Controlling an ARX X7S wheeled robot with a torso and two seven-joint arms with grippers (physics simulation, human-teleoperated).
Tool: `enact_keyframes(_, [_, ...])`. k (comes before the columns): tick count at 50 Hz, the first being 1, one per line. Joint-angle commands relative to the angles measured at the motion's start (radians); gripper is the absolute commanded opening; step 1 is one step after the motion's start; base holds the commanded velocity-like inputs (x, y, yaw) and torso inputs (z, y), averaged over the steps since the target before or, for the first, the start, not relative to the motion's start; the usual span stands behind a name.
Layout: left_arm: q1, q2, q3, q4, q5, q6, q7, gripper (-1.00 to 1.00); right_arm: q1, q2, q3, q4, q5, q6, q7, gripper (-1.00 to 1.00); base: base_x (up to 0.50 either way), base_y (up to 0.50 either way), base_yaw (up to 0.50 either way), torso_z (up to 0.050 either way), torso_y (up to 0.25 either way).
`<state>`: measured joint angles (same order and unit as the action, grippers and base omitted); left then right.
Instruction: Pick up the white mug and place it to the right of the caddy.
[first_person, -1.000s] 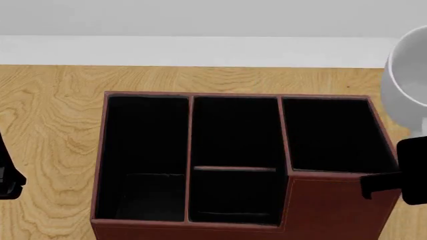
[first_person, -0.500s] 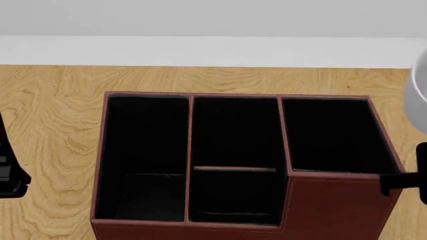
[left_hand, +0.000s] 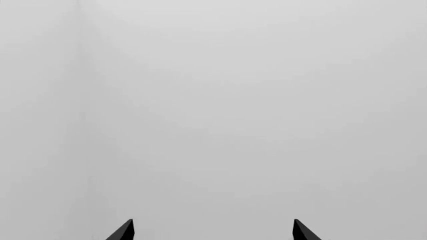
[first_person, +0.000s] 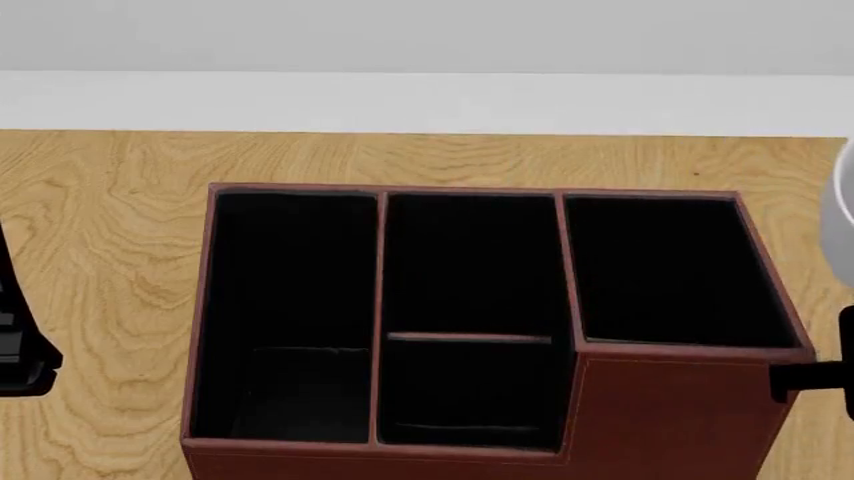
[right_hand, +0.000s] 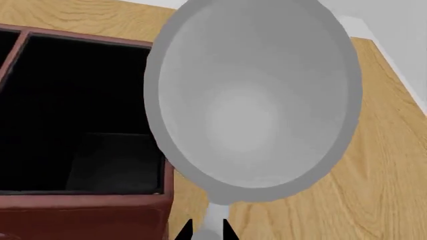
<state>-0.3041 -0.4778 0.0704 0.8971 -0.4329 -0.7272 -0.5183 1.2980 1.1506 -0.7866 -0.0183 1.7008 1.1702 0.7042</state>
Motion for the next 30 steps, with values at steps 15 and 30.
enact_keyframes(15, [-0.004,-0.006,0.003,0.008,-0.010,-0.004,-0.012,1.00,-0.040,-0.012,-0.017,0.057,-0.093,-0.040,-0.059,-1.00,0.00,0.00,0.00,0.000,0.001])
enact_keyframes(30, [-0.019,-0.008,0.016,0.009,-0.013,-0.015,-0.020,1.00,-0.083,-0.010,-0.028,0.073,-0.113,-0.075,-0.092,-1.00,0.00,0.00,0.00,0.000,0.001])
